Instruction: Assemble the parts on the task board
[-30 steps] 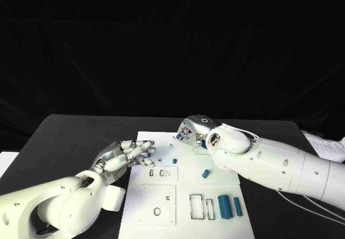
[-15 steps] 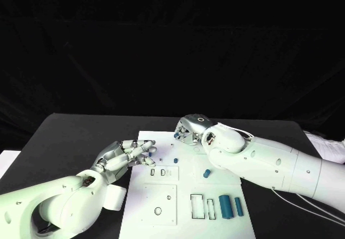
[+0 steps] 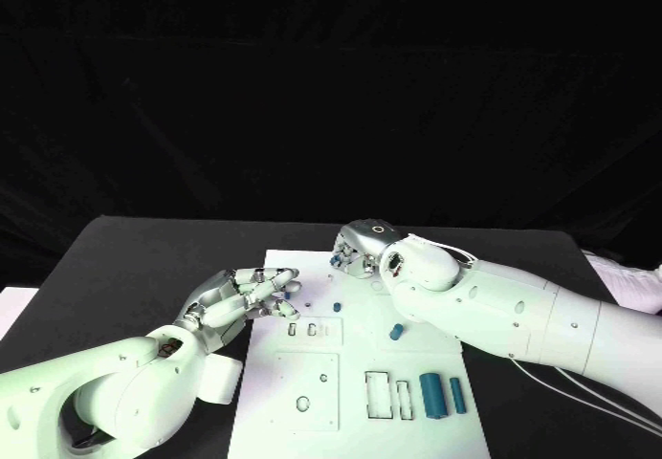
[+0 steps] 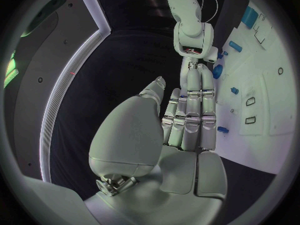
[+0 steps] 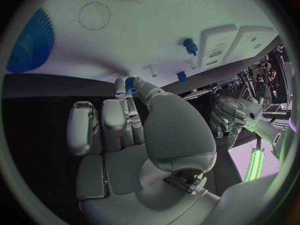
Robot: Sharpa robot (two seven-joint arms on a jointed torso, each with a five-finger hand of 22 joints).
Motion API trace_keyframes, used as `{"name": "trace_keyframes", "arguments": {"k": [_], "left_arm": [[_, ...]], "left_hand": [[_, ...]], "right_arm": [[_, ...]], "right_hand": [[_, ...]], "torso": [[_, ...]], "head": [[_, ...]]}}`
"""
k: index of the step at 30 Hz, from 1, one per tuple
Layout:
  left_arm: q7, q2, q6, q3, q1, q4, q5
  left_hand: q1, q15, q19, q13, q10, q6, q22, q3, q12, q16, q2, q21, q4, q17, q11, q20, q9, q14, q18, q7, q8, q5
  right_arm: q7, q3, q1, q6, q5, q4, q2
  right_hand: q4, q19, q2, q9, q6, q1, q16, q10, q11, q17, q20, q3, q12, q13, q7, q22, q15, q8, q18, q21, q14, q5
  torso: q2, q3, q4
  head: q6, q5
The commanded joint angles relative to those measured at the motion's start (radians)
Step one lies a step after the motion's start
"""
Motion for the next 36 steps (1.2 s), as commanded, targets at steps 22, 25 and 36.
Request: {"name": "trace_keyframes", "arguments": {"k": [22, 25, 36], "left_arm": [[-0.001, 0.001, 0.023, 0.001, 0.001, 0.004, 0.002], [0.000, -0.001, 0.023, 0.001, 0.002, 0.003, 0.002], [0.000, -0.012, 0.023, 0.001, 0.001, -0.002, 0.002]], "left_hand": [[-0.007, -0.001, -0.010, 0.001, 0.003, 0.003, 0.002, 0.001, -0.006, -0.007, -0.001, 0.007, -0.005, 0.002, 0.005, -0.001, 0.000, -0.009, 0.008, 0.004, -0.005, -0.007], [-0.007, -0.001, -0.010, 0.001, 0.003, 0.003, 0.002, 0.001, -0.006, -0.007, -0.001, 0.007, -0.005, 0.002, 0.005, -0.001, 0.000, -0.009, 0.008, 0.004, -0.005, -0.007], [-0.007, -0.001, -0.012, 0.001, 0.002, 0.002, 0.002, 0.001, -0.007, -0.008, -0.001, 0.007, -0.006, 0.004, 0.005, 0.000, 0.000, -0.010, 0.008, 0.004, -0.006, -0.007]], "right_arm": [[-0.015, -0.004, -0.001, -0.036, -0.002, 0.013, -0.012], [-0.010, -0.001, -0.001, -0.064, 0.021, 0.056, -0.051], [-0.035, 0.037, -0.001, -0.055, 0.295, 0.229, -0.290]], "right_hand": [[0.056, -0.113, -0.090, -0.012, -0.211, 0.010, -0.133, -0.238, 0.057, -0.220, 0.042, -0.122, 0.000, -0.004, 0.049, -0.172, 0.038, -0.010, 0.021, -0.086, -0.035, 0.003], [0.061, -0.109, -0.080, -0.009, -0.194, 0.029, -0.133, -0.213, 0.057, -0.224, 0.042, -0.141, 0.008, -0.002, 0.051, -0.172, 0.038, -0.007, 0.020, -0.088, -0.031, 0.022], [0.096, 0.034, -0.110, -0.005, -0.152, 0.028, 0.093, 0.180, -0.021, 0.107, -0.011, -0.198, 0.280, 0.180, 0.008, 0.035, -0.024, 0.003, -0.021, 0.017, 0.042, 0.128]], "torso": [[0.001, 0.0010, -0.0012], [0.001, 0.0017, -0.0020], [-0.013, 0.0101, -0.0283]], "head": [[0.003, 0.002], [0.005, 0.003], [0.011, 0.009]]}}
